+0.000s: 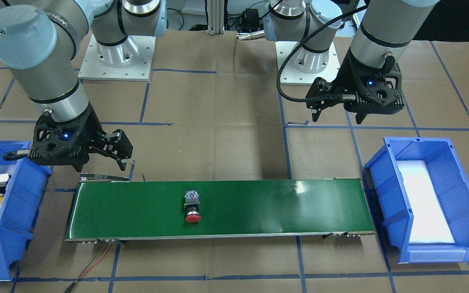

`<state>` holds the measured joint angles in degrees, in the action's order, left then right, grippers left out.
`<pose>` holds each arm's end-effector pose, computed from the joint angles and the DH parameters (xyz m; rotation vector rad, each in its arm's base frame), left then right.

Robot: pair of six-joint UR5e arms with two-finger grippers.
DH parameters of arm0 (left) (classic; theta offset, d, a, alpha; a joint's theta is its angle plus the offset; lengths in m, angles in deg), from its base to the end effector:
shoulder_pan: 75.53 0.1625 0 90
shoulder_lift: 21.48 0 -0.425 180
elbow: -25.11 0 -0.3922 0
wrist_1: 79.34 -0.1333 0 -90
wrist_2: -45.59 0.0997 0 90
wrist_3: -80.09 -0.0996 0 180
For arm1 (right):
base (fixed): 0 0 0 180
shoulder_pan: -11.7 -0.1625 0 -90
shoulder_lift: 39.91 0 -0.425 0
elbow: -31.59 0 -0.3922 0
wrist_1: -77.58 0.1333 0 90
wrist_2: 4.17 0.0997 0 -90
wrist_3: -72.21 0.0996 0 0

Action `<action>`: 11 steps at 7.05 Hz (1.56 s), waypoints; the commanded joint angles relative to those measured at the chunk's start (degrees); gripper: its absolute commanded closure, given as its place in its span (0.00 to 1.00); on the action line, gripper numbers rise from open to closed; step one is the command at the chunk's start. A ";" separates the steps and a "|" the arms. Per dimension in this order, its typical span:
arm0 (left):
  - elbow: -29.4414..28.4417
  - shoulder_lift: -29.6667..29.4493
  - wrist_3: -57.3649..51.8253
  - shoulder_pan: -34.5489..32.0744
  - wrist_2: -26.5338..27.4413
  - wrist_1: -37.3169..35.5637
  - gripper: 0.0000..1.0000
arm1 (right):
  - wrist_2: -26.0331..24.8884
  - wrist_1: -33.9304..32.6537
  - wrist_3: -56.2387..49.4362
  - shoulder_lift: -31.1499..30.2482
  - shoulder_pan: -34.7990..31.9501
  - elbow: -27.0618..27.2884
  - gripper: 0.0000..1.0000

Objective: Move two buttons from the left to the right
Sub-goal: 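Move the right gripper back over the belt above the red button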

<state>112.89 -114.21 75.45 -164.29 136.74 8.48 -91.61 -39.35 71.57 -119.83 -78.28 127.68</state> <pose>-0.1201 -0.5177 0.4869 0.0921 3.1184 -0.0438 0.1376 -0.5676 0.3926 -0.0232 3.0844 -0.2909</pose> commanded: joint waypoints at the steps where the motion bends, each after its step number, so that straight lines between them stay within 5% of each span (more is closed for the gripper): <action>1: 0.03 0.00 -0.02 -0.10 -0.01 0.33 0.01 | 0.07 -4.36 0.47 2.82 -0.28 2.70 0.01; 11: 2.31 -0.09 -0.20 -0.19 -0.89 0.42 0.01 | 2.72 -7.61 6.53 14.79 -6.08 -3.28 0.01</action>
<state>115.15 -114.26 75.26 -164.42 135.86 8.96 -88.69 -46.95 77.74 -105.41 -84.33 124.36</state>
